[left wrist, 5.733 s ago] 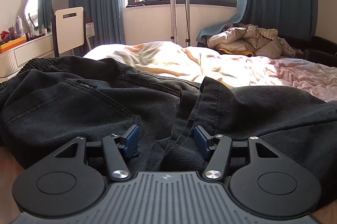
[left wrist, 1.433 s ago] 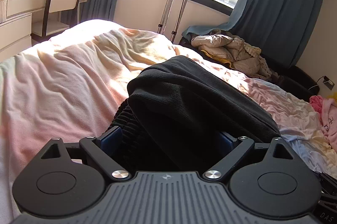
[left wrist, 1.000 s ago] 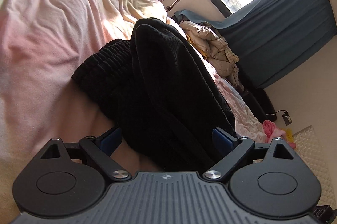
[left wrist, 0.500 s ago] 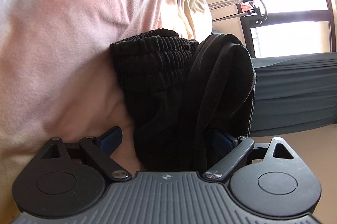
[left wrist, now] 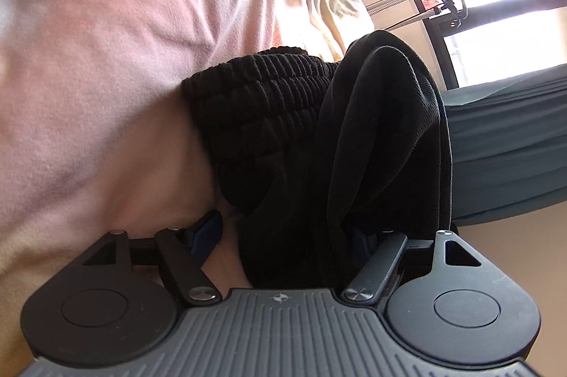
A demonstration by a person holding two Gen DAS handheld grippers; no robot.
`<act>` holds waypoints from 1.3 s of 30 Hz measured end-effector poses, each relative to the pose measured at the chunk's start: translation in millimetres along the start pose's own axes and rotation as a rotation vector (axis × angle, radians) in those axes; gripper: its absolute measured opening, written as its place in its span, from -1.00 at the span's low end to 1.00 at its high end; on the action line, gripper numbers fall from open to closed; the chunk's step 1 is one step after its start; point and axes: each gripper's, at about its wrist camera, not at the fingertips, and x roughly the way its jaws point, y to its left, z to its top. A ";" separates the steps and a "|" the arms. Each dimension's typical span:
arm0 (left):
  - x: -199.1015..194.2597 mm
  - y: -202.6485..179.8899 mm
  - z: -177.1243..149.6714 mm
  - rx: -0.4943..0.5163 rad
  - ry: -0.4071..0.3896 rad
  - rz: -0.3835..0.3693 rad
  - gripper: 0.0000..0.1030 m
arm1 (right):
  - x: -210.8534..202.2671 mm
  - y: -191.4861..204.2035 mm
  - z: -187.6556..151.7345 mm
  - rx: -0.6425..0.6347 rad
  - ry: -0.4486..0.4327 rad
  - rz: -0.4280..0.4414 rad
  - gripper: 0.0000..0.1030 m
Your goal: Fold clothes
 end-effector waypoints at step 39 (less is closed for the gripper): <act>32.9 -33.6 12.8 0.094 -0.082 -0.008 0.34 | 16.7 -25.5 -10.4 0.227 0.031 0.109 0.73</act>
